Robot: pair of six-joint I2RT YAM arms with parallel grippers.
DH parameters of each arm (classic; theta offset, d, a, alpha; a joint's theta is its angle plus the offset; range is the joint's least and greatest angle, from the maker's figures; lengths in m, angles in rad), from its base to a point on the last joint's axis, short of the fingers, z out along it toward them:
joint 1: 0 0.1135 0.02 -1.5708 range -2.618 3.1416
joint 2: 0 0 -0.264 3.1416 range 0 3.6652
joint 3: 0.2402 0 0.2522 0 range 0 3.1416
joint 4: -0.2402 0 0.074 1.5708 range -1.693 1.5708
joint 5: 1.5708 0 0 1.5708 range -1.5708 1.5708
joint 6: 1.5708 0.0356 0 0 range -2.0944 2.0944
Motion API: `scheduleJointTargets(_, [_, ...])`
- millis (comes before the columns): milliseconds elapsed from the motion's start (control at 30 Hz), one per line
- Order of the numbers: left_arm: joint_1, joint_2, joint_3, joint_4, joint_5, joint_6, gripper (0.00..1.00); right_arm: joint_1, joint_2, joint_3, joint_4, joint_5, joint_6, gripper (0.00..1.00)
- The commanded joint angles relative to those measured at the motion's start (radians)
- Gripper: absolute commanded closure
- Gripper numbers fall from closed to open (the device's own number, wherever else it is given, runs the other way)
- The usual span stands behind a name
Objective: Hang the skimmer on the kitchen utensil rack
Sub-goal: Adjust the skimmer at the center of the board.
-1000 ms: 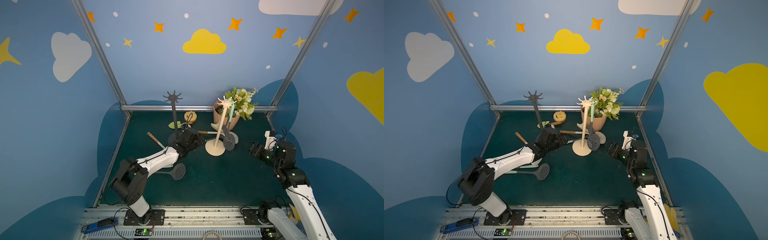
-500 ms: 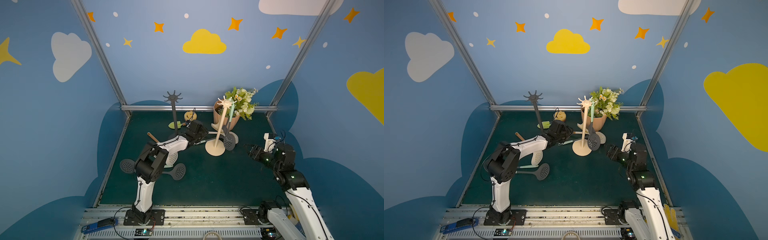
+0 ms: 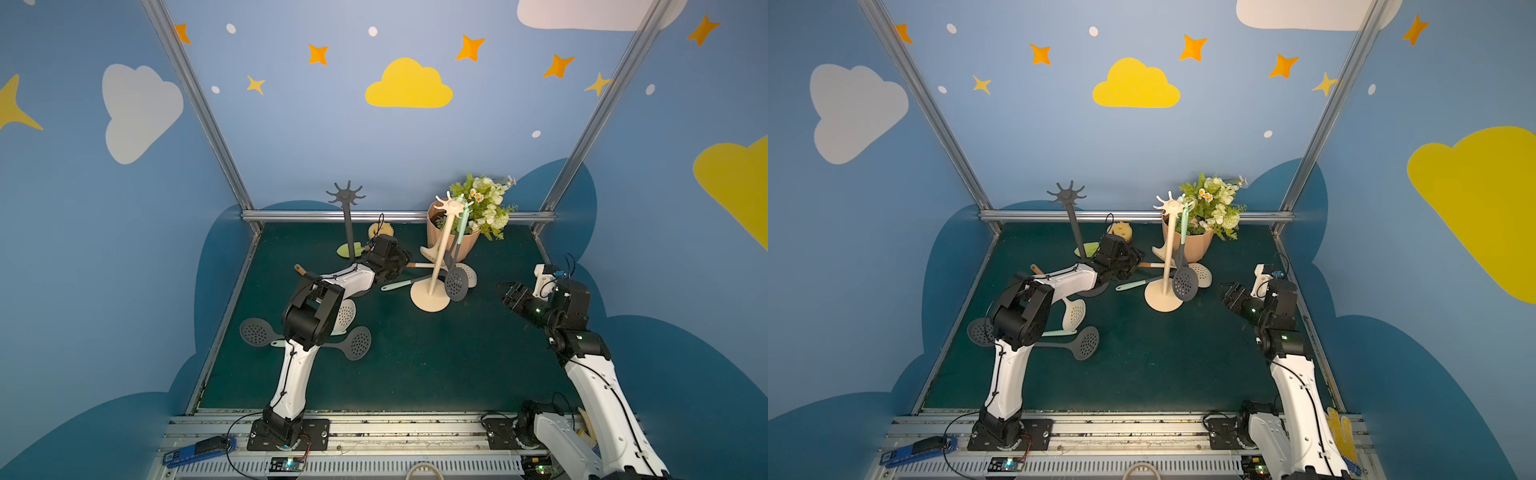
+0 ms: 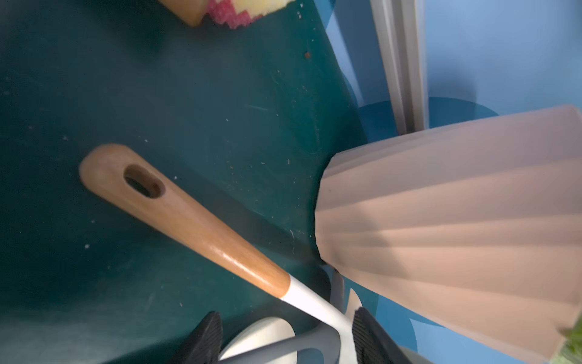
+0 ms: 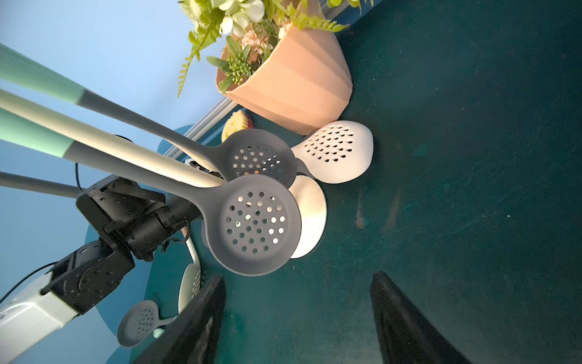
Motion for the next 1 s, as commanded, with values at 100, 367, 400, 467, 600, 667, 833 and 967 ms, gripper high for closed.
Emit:
scheduleJointTargets(100, [0.011,0.074,0.082,-0.032,0.063,-0.033,0.33,-0.037,0.003,-0.009,0.054,-0.055,0.018,0.28])
scheduleJointTargets(367, [0.017,0.156,0.184,-0.102,0.087,-0.019,0.39,-0.049,0.005,-0.020,0.059,-0.060,0.024,0.28])
scheduleJointTargets(400, [0.017,0.164,0.195,-0.109,0.089,-0.011,0.40,-0.051,0.006,-0.021,0.058,-0.059,0.023,0.28])
scheduleJointTargets(467, [0.016,0.176,0.213,-0.127,0.094,-0.001,0.47,-0.053,0.007,-0.022,0.057,-0.059,0.023,0.28])
scheduleJointTargets(600, [0.020,0.216,0.272,-0.173,0.130,0.025,0.57,-0.057,0.011,-0.022,0.060,-0.058,0.022,0.28])
scheduleJointTargets(667, [0.021,0.239,0.312,-0.203,0.155,0.038,0.62,-0.059,0.017,-0.022,0.062,-0.056,0.023,0.28])
scheduleJointTargets(833, [0.021,0.292,0.405,-0.270,0.223,0.090,0.73,-0.060,0.037,-0.022,0.076,-0.055,0.025,0.28])
scheduleJointTargets(967, [0.021,0.303,0.432,-0.272,0.276,0.119,0.84,-0.060,0.051,-0.020,0.081,-0.043,0.016,0.28])
